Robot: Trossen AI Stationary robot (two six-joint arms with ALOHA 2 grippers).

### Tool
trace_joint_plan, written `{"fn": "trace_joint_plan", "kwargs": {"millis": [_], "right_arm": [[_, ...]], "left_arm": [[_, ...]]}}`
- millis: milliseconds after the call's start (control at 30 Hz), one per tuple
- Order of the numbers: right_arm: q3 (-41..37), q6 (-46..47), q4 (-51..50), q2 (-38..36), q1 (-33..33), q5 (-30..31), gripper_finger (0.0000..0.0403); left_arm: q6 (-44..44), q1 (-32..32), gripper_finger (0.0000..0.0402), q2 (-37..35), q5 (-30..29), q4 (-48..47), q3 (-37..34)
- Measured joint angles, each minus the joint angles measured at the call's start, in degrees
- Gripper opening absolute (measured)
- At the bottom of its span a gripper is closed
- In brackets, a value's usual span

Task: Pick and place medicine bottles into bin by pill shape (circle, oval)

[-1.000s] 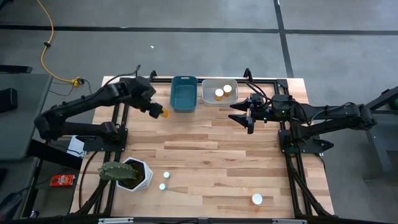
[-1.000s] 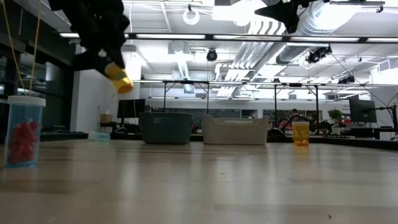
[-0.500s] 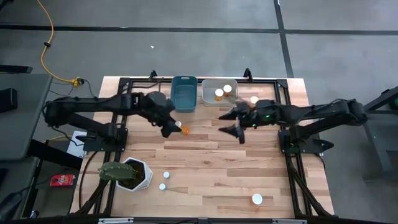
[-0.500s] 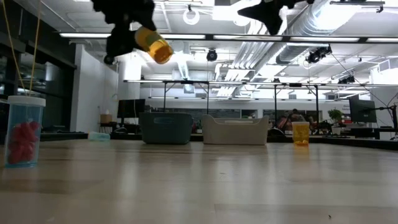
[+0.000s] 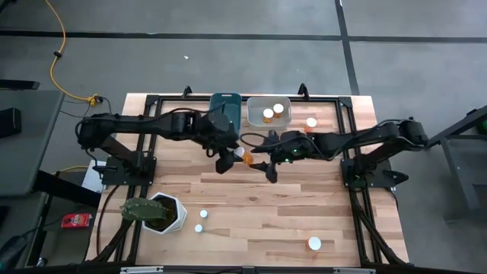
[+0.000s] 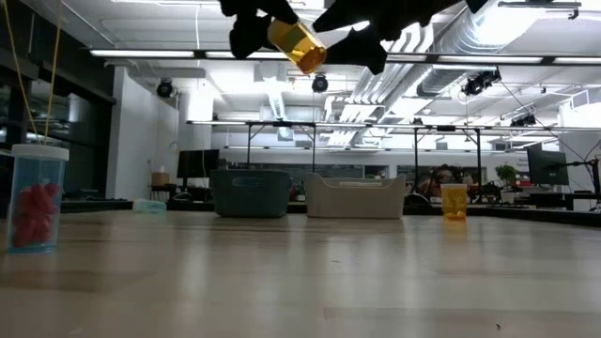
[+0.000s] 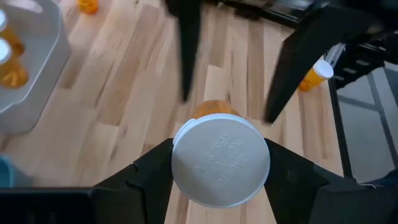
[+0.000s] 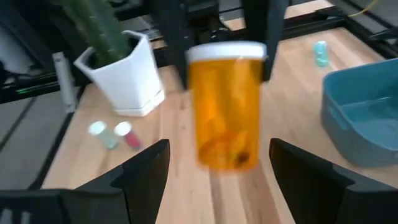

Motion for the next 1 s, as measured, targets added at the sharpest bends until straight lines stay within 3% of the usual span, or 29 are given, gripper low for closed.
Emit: {"fn": "trace_joint_plan", "kwargs": {"millis": [167,367,833,1000], "right_arm": [[0.88,0.12,0.04,1.71,0.00,2.00,0.0268],[0.88,2.25,1.29,2.95,0.02,-3.65,0.0268],[0.86,4.76,2.04,3.00,0.15,-2.89,0.0267],[0.86,4.63,2.06,3.00,0.13,-2.80,0.0241]], "left_arm": [[1.58,-0.78,0.0195,0.72,-0.11,-0.22,0.49],[2.21,-1.29,0.0195,0.72,-1.07,1.35,0.48],[2.62,-1.49,0.0195,0.72,-1.16,3.09,0.48],[2.62,-1.47,0.0195,0.72,-1.14,3.12,0.48]]}}
